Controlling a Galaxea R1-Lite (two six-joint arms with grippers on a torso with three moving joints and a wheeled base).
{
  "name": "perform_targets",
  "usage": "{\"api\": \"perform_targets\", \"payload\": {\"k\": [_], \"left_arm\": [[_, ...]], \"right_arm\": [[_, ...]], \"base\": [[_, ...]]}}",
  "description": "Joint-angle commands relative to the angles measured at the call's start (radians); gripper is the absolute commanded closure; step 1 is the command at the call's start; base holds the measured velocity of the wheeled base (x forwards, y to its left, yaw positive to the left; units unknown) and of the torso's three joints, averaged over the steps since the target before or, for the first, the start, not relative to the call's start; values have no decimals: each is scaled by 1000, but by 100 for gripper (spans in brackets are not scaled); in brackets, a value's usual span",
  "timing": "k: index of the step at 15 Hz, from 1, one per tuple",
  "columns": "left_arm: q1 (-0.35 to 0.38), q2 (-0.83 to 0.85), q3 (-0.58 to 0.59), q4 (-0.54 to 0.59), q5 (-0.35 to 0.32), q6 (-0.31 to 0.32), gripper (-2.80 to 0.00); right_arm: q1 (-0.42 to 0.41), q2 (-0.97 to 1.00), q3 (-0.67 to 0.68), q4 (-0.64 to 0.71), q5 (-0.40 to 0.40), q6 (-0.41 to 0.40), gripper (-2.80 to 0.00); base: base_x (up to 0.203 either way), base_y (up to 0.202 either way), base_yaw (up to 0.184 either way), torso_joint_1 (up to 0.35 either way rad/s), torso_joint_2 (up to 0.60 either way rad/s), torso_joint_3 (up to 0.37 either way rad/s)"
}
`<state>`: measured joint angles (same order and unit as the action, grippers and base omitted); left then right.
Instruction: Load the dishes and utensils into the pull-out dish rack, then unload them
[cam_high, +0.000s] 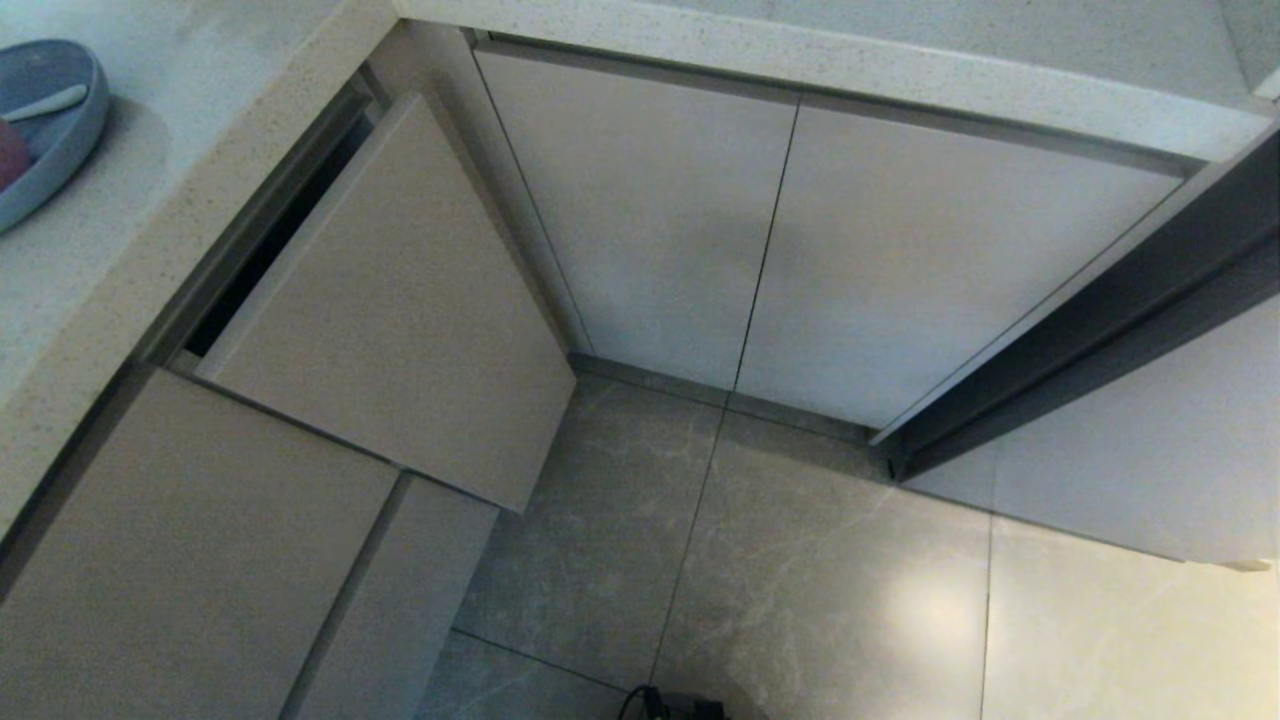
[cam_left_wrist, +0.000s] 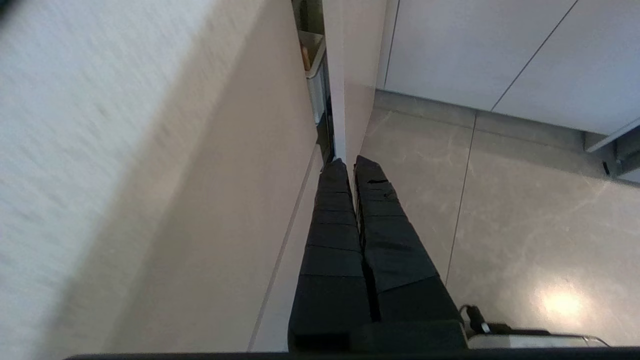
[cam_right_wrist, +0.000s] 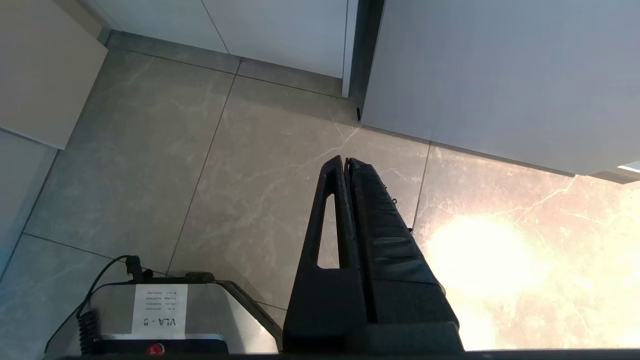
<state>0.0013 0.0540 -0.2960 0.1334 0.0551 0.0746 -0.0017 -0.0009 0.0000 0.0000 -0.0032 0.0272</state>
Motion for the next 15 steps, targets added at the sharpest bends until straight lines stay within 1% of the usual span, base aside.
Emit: {"api": "perform_targets", "payload": {"k": [1, 3, 5, 6, 7, 8, 11, 15], "left_arm": [[0, -52, 119, -79, 0, 1, 0], [-1, -54, 231, -174, 0, 27, 0], [-1, -54, 332, -308, -14, 49, 0], [-1, -54, 336, -309, -34, 48, 0], [-1, -54, 336, -237, -55, 50, 0], [-1, -54, 334, -194, -72, 53, 0], [-1, -54, 335, -199, -80, 53, 0], [-1, -54, 336, -198, -74, 0, 0]], "right_arm": [[0, -1, 0, 0, 0, 0, 0], [0, -1, 0, 0, 0, 0, 0], [0, -1, 0, 0, 0, 0, 0], [0, -1, 0, 0, 0, 0, 0], [0, -1, 0, 0, 0, 0, 0], [0, -1, 0, 0, 0, 0, 0], [0, -1, 0, 0, 0, 0, 0], [0, -1, 0, 0, 0, 0, 0]], "base": [[0, 0, 0, 0, 0, 0], [0, 0, 0, 0, 0, 0], [0, 0, 0, 0, 0, 0], [0, 0, 0, 0, 0, 0], [0, 0, 0, 0, 0, 0], [0, 0, 0, 0, 0, 0], [0, 0, 0, 0, 0, 0], [0, 0, 0, 0, 0, 0]]}}
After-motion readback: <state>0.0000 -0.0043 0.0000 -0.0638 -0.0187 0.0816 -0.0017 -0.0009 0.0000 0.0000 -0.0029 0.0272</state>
